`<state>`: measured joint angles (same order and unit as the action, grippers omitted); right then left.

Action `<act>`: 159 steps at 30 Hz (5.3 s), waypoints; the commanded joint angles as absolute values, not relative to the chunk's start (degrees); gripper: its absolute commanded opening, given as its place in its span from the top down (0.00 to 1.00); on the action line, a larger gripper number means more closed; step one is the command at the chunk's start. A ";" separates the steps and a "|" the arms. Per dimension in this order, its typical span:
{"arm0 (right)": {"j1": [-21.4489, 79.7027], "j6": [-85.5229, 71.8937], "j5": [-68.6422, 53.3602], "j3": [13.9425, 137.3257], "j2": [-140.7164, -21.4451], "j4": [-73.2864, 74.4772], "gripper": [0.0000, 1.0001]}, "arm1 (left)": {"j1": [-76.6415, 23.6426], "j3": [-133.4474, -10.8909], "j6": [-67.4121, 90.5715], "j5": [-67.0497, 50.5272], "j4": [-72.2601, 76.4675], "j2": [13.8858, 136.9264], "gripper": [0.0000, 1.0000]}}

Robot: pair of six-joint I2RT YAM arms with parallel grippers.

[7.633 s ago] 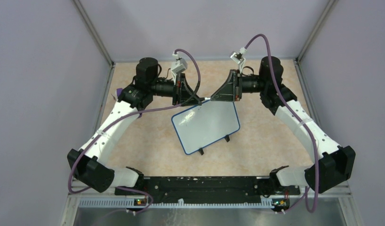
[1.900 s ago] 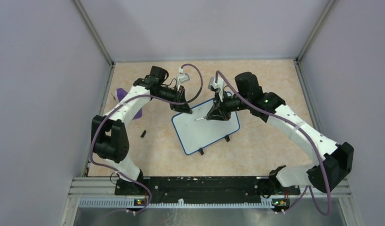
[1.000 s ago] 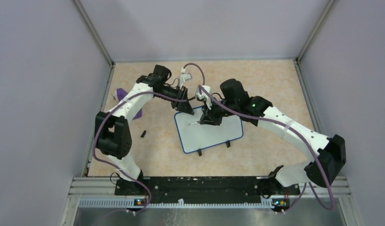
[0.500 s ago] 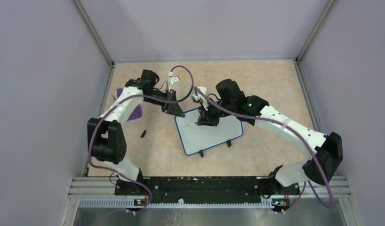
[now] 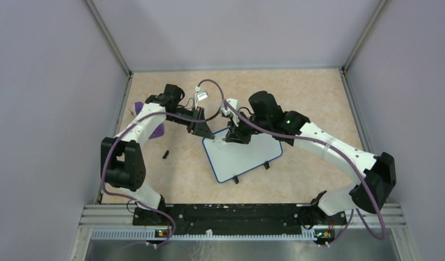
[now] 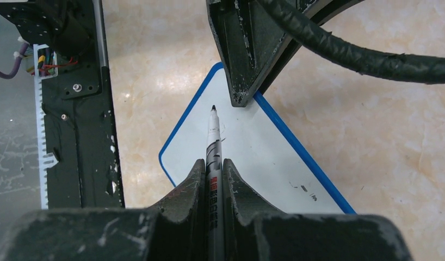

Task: Write a sentence on the whiteboard
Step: Hold the whiteboard on the whiteboard stand, then write a sentence on the whiteboard.

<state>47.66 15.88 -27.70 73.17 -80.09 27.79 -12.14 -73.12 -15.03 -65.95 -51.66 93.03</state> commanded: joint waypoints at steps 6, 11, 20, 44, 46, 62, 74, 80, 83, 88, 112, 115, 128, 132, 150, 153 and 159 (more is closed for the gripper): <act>49.25 15.03 -27.72 72.48 -79.46 21.81 1.00 | -10.94 -73.36 -16.31 -66.44 -52.99 89.17 0.79; 50.17 14.94 -29.00 72.36 -79.44 22.28 1.00 | -11.43 -70.17 -13.27 -68.10 -49.01 88.48 0.95; 50.19 16.34 -28.98 70.37 -77.60 24.78 1.00 | -15.15 -69.59 -9.95 -67.09 -44.68 90.04 1.00; 50.23 14.56 -26.97 72.78 -79.78 23.05 1.00 | -15.21 -71.78 -12.73 -67.66 -47.04 91.93 1.00; 50.19 14.42 -26.79 73.16 -80.02 22.98 1.00 | -15.21 -71.83 -12.91 -67.68 -47.21 91.93 1.00; 50.19 14.74 -24.47 73.04 -81.69 22.53 1.00 | -15.21 -71.92 -13.33 -67.34 -47.51 91.93 1.00; 50.19 15.38 -24.60 70.23 -80.70 23.68 1.00 | -15.20 -72.05 -13.50 -67.31 -47.72 92.02 1.00; 50.27 15.56 -25.63 68.41 -80.34 24.29 1.00 | -15.21 -72.11 -13.69 -67.22 -47.84 92.11 1.00; 50.52 15.64 -26.09 67.27 -80.18 24.43 1.00 | -15.20 -72.12 -13.70 -67.28 -47.82 92.15 1.00; 51.46 16.18 -26.53 66.92 -80.05 24.87 1.00 | -15.21 -72.08 -13.78 -67.31 -47.85 92.36 1.00; 51.20 13.27 -24.51 74.35 -81.09 25.49 1.00 | -15.21 -71.89 -14.13 -67.86 -48.10 91.80 1.00; 51.16 13.04 -22.85 74.27 -81.26 24.94 1.00 | -15.20 -71.92 -14.06 -67.94 -48.11 91.76 1.00; 51.09 12.46 -19.61 74.32 -82.26 23.40 1.00 | -15.21 -71.90 -14.24 -67.92 -48.17 91.93 1.00; 50.98 12.73 -18.71 74.01 -82.34 23.56 1.00 | -15.16 -72.04 -14.24 -67.94 -48.18 92.02 1.00; 48.78 12.91 -16.77 69.41 -79.08 24.65 1.00 | -15.20 -72.03 -14.06 -67.39 -48.13 92.24 1.00; 48.78 13.07 -16.96 68.79 -78.98 24.96 1.00 | -15.21 -72.03 -14.05 -67.42 -48.09 92.37 1.00; 49.53 13.09 -19.30 68.99 -79.88 24.83 1.00 | -15.20 -71.98 -14.06 -67.48 -48.04 92.37 1.00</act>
<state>49.60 12.38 -20.27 68.97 -80.14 25.45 -14.66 -70.94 -12.58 -66.63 -47.66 91.57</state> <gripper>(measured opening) 0.095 0.026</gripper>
